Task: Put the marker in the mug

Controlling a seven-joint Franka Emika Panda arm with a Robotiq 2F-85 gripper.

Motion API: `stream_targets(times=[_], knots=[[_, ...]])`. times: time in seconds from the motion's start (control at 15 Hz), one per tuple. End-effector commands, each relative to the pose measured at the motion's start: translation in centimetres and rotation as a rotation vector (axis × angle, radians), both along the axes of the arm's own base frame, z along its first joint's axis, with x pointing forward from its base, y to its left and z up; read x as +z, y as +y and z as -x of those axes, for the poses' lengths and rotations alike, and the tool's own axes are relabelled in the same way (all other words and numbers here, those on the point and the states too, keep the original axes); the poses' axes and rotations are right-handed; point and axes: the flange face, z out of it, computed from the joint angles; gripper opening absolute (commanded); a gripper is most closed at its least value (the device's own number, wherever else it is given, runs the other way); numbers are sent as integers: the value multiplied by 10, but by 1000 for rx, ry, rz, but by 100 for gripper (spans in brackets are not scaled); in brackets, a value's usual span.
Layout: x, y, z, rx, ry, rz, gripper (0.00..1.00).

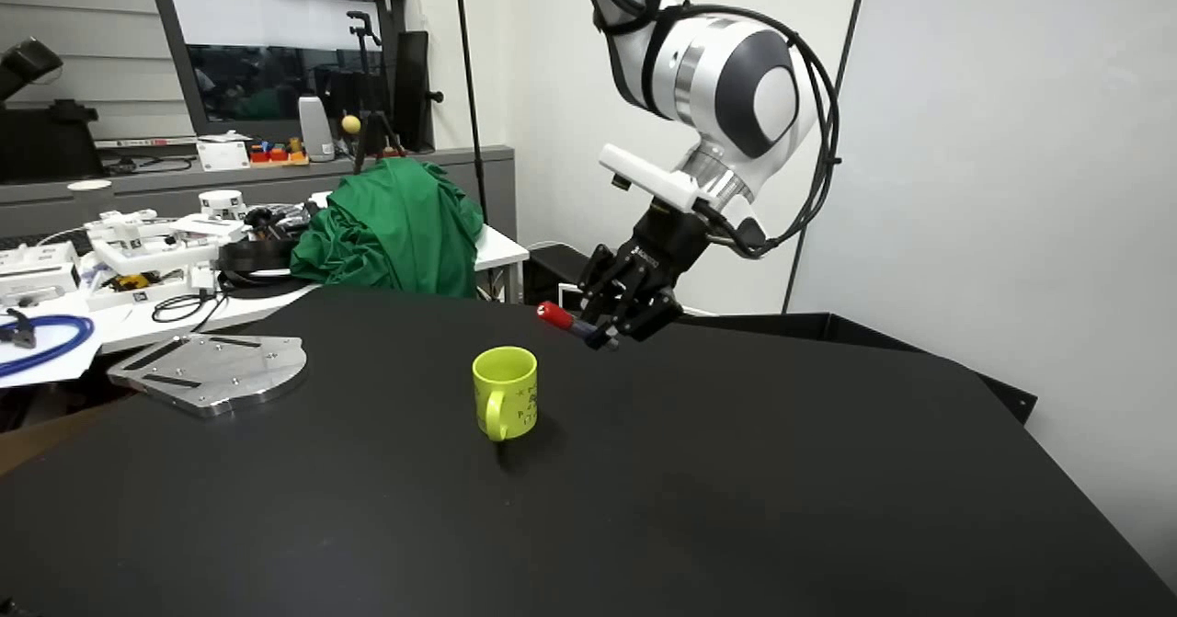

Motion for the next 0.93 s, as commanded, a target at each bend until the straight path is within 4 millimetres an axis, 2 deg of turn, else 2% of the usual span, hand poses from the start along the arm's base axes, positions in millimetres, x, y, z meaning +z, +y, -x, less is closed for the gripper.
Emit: stream_targets(times=[0.0, 0.27, 0.47, 0.67, 0.87], knots=[[-5, 16, -39, -98, 31, -27, 6], [-16, 50, -70, -140, 40, -64, 6], [-22, 79, -85, -142, 58, -105, 6], [-35, 101, -91, -146, 75, -139, 6], [-58, 112, -88, -169, 119, -169, 6]])
